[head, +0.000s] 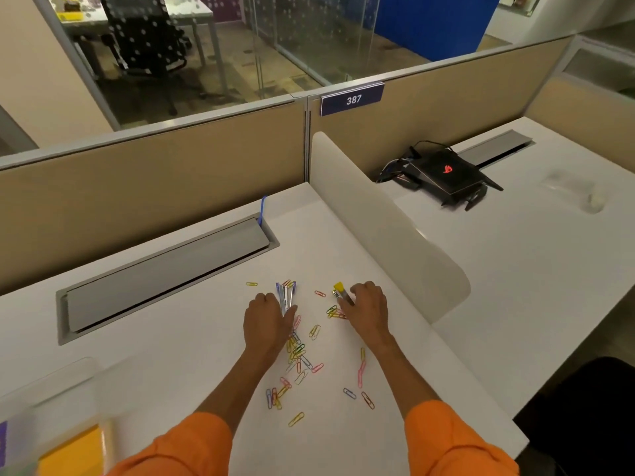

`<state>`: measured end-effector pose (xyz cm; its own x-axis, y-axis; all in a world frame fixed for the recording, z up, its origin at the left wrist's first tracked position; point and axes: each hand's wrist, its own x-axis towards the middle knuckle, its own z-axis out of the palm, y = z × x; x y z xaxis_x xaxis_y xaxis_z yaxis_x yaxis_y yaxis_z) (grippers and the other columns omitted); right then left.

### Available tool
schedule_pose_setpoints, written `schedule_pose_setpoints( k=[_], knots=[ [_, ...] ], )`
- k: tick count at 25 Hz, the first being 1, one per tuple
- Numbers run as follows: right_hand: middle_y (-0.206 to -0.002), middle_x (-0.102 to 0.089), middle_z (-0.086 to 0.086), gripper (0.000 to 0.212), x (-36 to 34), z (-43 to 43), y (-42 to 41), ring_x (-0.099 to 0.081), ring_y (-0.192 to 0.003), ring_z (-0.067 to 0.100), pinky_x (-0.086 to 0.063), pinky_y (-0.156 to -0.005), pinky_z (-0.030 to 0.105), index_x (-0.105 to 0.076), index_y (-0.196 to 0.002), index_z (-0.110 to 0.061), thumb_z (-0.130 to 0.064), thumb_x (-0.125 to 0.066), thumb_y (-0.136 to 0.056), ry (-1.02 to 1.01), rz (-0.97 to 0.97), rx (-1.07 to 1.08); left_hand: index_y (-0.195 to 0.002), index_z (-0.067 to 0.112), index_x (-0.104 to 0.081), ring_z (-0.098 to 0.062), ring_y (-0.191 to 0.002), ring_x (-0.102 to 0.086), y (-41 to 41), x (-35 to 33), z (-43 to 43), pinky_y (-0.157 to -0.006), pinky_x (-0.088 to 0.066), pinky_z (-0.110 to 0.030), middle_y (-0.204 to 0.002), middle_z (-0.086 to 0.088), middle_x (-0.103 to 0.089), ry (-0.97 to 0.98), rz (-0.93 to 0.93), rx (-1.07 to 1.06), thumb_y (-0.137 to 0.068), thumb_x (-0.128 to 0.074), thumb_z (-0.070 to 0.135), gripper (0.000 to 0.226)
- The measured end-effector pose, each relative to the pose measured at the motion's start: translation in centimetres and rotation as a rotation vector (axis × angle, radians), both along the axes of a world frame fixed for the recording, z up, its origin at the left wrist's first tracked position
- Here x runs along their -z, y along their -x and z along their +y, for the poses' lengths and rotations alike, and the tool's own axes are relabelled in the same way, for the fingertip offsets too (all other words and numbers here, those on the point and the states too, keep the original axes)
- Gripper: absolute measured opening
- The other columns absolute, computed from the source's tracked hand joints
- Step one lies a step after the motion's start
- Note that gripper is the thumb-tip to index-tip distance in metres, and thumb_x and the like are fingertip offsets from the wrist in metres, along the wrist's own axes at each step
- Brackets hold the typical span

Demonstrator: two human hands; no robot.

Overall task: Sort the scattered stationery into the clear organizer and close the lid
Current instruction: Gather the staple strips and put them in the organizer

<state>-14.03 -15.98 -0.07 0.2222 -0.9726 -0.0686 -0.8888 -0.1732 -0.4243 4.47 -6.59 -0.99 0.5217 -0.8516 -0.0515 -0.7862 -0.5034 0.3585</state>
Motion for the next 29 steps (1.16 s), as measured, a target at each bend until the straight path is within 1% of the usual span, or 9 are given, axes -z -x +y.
schedule_pose_setpoints(
  k=[3,10,13,16,19,21,23,26,29],
  knots=[
    [-0.088,-0.066,0.006,0.034,0.6,-1.0,-0.2,-0.056,-0.084,0.023,-0.036,-0.072,0.032,-0.067,-0.084,-0.011,-0.044,-0.064,-0.086,-0.031,0.054,0.005,-0.106,0.007,-0.060,-0.018,-0.088,-0.056,0.0,0.7,-1.5,-0.076,-0.049,-0.030,-0.101,-0.008,-0.063,-0.054,0.000,-0.052,-0.087,-0.053,0.061,0.058],
    [-0.079,-0.065,0.005,0.029,0.8,-1.7,-0.9,-0.054,-0.083,0.023,-0.033,-0.078,0.034,-0.066,-0.075,-0.012,-0.039,-0.064,-0.087,-0.055,0.131,0.020,-0.104,0.004,-0.059,-0.016,-0.080,-0.052,0.4,1.3,-2.8,-0.072,-0.049,-0.030,-0.095,-0.009,-0.062,-0.069,0.075,-0.071,-0.089,-0.056,0.045,0.043],
    [-0.068,-0.056,0.003,0.033,0.4,-1.6,-0.9,-0.048,-0.077,0.021,-0.026,-0.074,0.034,-0.053,-0.063,-0.016,-0.035,-0.064,-0.088,-0.062,0.128,0.012,-0.106,0.003,-0.059,-0.019,-0.086,-0.057,0.7,1.0,-2.7,-0.076,-0.053,-0.033,-0.097,-0.011,-0.062,-0.048,0.105,-0.083,-0.092,-0.055,0.037,0.037],
    [-0.058,-0.043,-0.003,0.046,-0.2,-1.3,-0.7,-0.043,-0.074,0.021,-0.024,-0.072,0.035,-0.037,-0.053,-0.022,-0.031,-0.064,-0.088,-0.067,0.094,-0.005,-0.111,0.003,-0.056,-0.018,-0.088,-0.055,0.8,0.9,-2.2,-0.080,-0.052,-0.031,-0.102,-0.010,-0.060,-0.033,0.096,-0.092,-0.095,-0.050,0.033,0.034],
    [-0.063,-0.051,-0.004,0.035,-0.7,-1.1,-0.2,-0.046,-0.076,0.020,-0.019,-0.069,0.034,-0.051,-0.060,-0.019,-0.034,-0.066,-0.088,-0.082,0.016,-0.018,-0.112,0.005,-0.053,-0.014,-0.086,-0.050,0.6,0.6,-1.6,-0.080,-0.049,-0.029,-0.103,-0.008,-0.059,-0.003,0.087,-0.089,-0.099,-0.045,0.033,0.032],
    [-0.067,-0.055,-0.004,0.031,-1.1,-1.0,0.0,-0.049,-0.074,0.019,-0.014,-0.066,0.035,-0.053,-0.065,-0.017,-0.034,-0.067,-0.087,-0.123,-0.069,-0.007,-0.109,0.006,-0.052,-0.017,-0.087,-0.054,0.4,0.1,-1.0,-0.079,-0.052,-0.031,-0.101,-0.007,-0.058,0.019,0.129,-0.097,-0.099,-0.044,0.035,0.031],
    [-0.067,-0.056,-0.003,0.032,-1.7,-1.0,0.0,-0.051,-0.070,0.018,-0.017,-0.068,0.034,-0.050,-0.066,-0.017,-0.033,-0.068,-0.086,-0.210,-0.119,0.004,-0.104,0.010,-0.051,-0.016,-0.083,-0.058,0.2,-0.3,-0.2,-0.071,-0.053,-0.031,-0.096,-0.004,-0.059,0.052,0.262,-0.146,-0.099,-0.044,0.037,0.029],
    [-0.071,-0.065,0.001,0.021,-2.9,-0.6,-0.1,-0.057,-0.067,0.016,-0.036,-0.069,0.030,-0.059,-0.075,-0.013,-0.028,-0.066,-0.087,-0.350,-0.192,-0.009,-0.095,0.016,-0.047,-0.012,-0.065,-0.062,0.3,-1.0,1.0,-0.051,-0.045,-0.020,-0.083,0.001,-0.062,0.143,0.528,-0.224,-0.099,-0.046,0.036,0.021],
    [-0.073,-0.071,0.006,0.013,-4.2,0.5,0.3,-0.068,-0.072,0.016,-0.048,-0.066,0.026,-0.064,-0.089,-0.009,-0.020,-0.059,-0.092,-0.451,-0.415,-0.010,-0.093,0.016,-0.046,-0.011,-0.062,-0.061,-0.2,-1.6,1.9,-0.044,-0.039,-0.010,-0.080,0.004,-0.061,0.236,0.609,-0.262,-0.099,-0.051,0.025,0.012]
  ],
)
